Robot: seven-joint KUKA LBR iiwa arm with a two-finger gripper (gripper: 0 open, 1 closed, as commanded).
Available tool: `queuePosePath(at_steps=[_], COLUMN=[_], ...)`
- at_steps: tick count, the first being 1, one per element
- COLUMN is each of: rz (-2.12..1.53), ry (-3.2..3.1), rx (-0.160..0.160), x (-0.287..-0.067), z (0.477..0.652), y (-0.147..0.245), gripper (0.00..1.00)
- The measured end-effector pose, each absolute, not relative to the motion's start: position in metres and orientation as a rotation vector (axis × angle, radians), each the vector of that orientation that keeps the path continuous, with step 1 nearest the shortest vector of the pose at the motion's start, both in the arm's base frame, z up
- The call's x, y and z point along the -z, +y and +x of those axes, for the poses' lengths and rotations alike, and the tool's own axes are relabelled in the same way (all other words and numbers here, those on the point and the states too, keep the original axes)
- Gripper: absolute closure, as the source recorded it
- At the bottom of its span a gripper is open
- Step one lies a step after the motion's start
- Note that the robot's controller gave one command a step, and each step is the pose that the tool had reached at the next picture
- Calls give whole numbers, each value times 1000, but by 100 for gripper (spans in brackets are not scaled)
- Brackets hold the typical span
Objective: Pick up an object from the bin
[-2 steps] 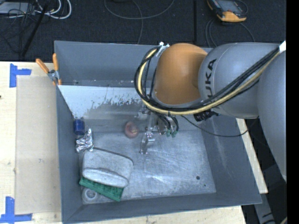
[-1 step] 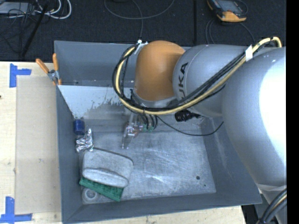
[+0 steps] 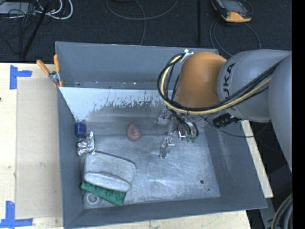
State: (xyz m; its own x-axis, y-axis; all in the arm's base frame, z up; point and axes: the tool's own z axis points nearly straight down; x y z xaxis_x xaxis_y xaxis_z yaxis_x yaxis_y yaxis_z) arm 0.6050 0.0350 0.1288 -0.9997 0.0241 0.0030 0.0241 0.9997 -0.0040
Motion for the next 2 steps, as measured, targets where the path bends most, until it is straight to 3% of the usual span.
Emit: queuePosePath(at_steps=[1,2], rz=[-297,-464], ry=[-3128,-3107], rx=[2,-1], x=[-120,-93], z=[619,621], y=[72,107], gripper=[0,0])
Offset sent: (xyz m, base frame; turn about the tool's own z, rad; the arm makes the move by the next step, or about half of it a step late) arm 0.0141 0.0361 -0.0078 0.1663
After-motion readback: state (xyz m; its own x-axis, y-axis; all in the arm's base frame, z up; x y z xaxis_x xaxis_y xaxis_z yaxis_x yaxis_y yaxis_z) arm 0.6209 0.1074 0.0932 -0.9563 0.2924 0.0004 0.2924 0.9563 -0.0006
